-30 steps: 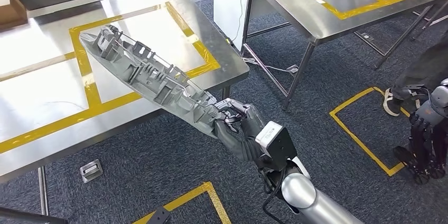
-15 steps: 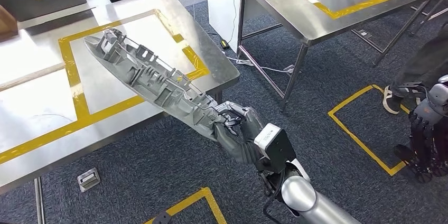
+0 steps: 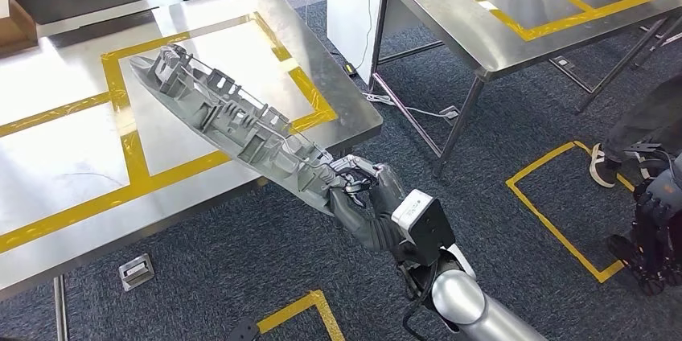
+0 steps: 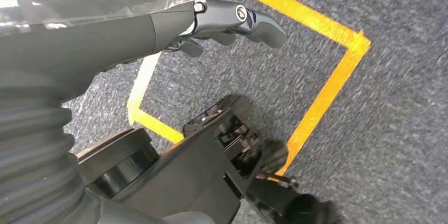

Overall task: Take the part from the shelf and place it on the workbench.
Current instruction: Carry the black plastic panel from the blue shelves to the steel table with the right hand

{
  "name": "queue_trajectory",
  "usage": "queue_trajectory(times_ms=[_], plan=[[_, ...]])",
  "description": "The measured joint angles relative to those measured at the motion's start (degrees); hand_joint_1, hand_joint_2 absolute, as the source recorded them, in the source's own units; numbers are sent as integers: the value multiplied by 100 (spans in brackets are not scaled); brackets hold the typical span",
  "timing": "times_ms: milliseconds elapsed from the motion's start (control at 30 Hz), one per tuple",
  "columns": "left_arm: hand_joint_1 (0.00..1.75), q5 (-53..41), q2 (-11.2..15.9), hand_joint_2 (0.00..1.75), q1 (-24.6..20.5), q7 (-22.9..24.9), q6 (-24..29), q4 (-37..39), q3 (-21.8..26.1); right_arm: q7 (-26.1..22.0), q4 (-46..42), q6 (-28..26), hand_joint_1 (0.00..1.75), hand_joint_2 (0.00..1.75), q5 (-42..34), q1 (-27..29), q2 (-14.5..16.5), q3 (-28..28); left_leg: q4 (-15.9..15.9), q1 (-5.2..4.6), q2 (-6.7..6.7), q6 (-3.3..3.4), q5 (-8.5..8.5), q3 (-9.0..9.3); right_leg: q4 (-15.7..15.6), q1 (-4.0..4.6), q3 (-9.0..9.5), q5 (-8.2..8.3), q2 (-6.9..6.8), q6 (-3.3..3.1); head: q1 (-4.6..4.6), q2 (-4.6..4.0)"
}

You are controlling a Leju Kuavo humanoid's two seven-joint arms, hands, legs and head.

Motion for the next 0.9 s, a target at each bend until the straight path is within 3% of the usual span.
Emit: queue_trajectory(times_ms=[67, 233, 267, 333, 400, 433, 467, 533, 567, 700, 767, 867, 900], plan=[[0, 0, -1, 175, -9, 3, 5, 0, 0, -5, -3, 0, 175, 175, 0, -6, 1, -1, 12, -12, -7, -53, -50, 33, -579, 17, 245, 209, 5, -36, -12, 0], [0, -2, -3, 175, -12, 13, 10, -2, -2, -4, -6, -19, 175, 175, 0, -2, 2, -9, 114, -8, 5, -205, -181, -17, -797, 18, 365, 120, 16, -197, -30, 0], [0, -2, -3, 175, -15, 13, 10, -2, -2, -6, -6, -21, 175, 175, 0, -5, 4, -10, 345, -6, 7, -226, -296, -124, -818, 8, 397, 111, 9, -233, -35, 0], [0, -1, -3, 175, -10, 14, 11, -2, -2, -15, -7, -20, 175, 175, 0, -5, 6, -9, 1083, -5, 10, -251, -561, -509, -825, 11, 442, 78, -2, -277, -48, 0], [0, 0, -3, 175, 4, 15, 11, -2, -2, -21, -5, -19, 175, 175, 0, 3, 7, -7, 1571, -3, 10, -262, -603, -836, -823, 15, 485, 40, 1, -290, -50, 0], [0, 0, -3, 175, 7, 15, 11, -2, -2, -21, -4, -19, 175, 175, 0, 9, 7, -7, 1517, -3, 10, -259, -464, -862, -822, 15, 518, 16, 6, -287, -52, 0], [0, 0, -3, 175, 6, 15, 11, -2, -2, -20, -3, -19, 175, 175, 0, 15, 7, -8, 1248, -2, 10, -248, -232, -779, -822, 15, 563, -14, 11, -279, -53, 0], [0, 0, 0, 175, 2, 15, 11, -2, -2, -22, -2, -20, 175, 175, 0, 18, 8, -9, 543, -14, 9, -208, 181, -495, -814, 23, 646, -83, 17, -243, -56, 0], [0, 0, 1, 175, -2, 15, 11, -2, -2, -25, -3, -20, 175, 175, 1, 13, 8, -9, 275, -25, 8, -179, 252, -370, -808, 29, 662, -107, 19, -216, -58, 0], [0, 1, 7, 175, -1, 15, 13, -2, -2, -31, -5, -20, 175, 175, 2, 5, 8, -15, 36, -41, -3, -70, 174, -248, -821, 30, 656, -142, 13, -93, -62, 0], [0, 1, 9, 175, -10, 15, 16, -2, -1, -30, -7, -16, 175, 175, 2, 0, 4, -18, -11, -13, -1, -18, 173, -206, -613, 28, 564, -263, 8, -30, -41, 0], [0, 2, 5, 175, -23, 15, 17, -2, 0, -33, -4, -15, 175, 175, 2, -5, 2, -18, -23, -6, 2, 33, 124, -147, 360, 3, 4, -586, 3, 32, -7, 0], [0, 2, 6, 175, -18, 15, 16, -2, 0, -34, -2, -16, 175, 175, 2, -1, 2, -19, -22, -7, 2, 38, 99, -118, 605, -3, -169, -600, 2, 42, -5, 0]])
